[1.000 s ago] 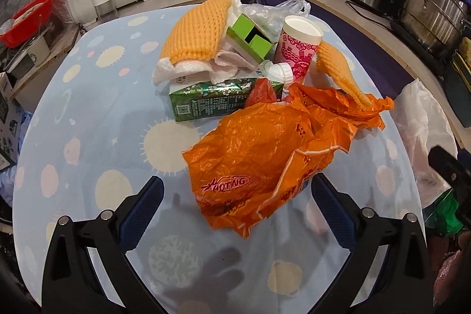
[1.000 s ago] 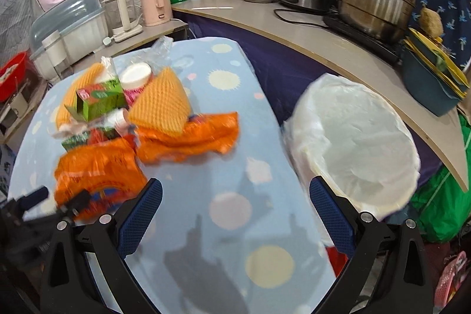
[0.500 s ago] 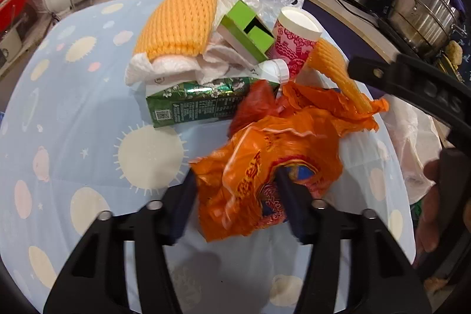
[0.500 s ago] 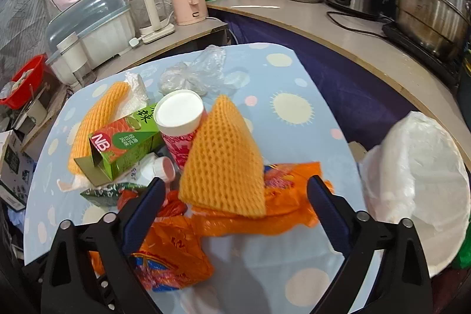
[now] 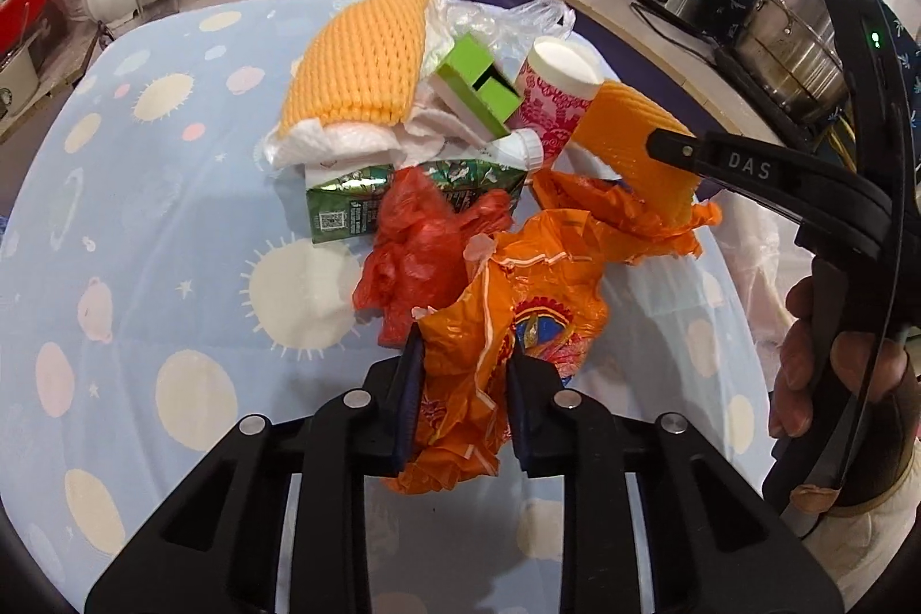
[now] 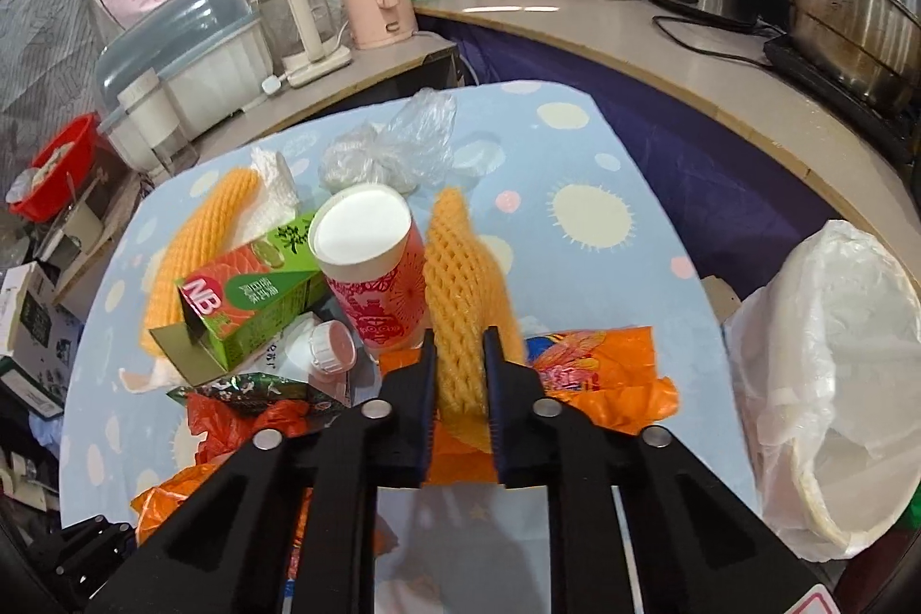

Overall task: Collect trash
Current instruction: 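Lift both held items and carry them over the white lined bin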

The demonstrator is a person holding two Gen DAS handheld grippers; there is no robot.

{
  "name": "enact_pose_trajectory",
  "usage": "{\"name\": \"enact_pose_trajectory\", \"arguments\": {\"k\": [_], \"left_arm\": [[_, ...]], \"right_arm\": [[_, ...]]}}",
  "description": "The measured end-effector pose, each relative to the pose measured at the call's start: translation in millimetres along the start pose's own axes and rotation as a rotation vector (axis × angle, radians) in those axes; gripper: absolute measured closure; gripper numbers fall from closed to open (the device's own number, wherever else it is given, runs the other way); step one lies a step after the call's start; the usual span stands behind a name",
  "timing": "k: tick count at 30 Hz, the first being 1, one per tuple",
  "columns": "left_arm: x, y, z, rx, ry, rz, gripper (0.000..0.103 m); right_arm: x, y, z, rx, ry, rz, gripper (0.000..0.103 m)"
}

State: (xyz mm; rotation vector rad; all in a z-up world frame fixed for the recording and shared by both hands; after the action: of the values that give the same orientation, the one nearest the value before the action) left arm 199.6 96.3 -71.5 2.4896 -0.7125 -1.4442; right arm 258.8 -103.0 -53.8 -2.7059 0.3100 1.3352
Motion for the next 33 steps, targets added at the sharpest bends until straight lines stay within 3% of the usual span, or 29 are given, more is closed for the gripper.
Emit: {"name": "enact_pose_trajectory", "arguments": {"k": [11,19,33], "left_arm": [[-39.2,18.8,17.4,0.021,0.046,0.003,0.078],[-53.3,45.3,38.3,0.055,0.040,0.004,0.078],[-38.9,157.1,29.7,0.236,0.049,0.084,0.078]], "right_arm": [[-70.2,39.7,13.1,0.072,0.079,-0.006,0.091],[-111.3,99.3,33.6,0.168,0.123,0.053,0.091],[-128.7,231.8,85.1,0.352,0.101,0.230,0.091]]}}
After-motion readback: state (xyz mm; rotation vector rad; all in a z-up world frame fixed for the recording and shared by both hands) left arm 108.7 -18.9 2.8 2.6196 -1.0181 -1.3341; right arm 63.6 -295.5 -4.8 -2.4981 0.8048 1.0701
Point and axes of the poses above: each gripper's, at about its wrist camera, not at the fingertips, and x roughly the way its jaws point, y to its right, z to its underside, the point moved 1 cm from there along x, roughly the way its jaws point, and after that the axes turned 10 degrees about z, right-handed, at the moved point
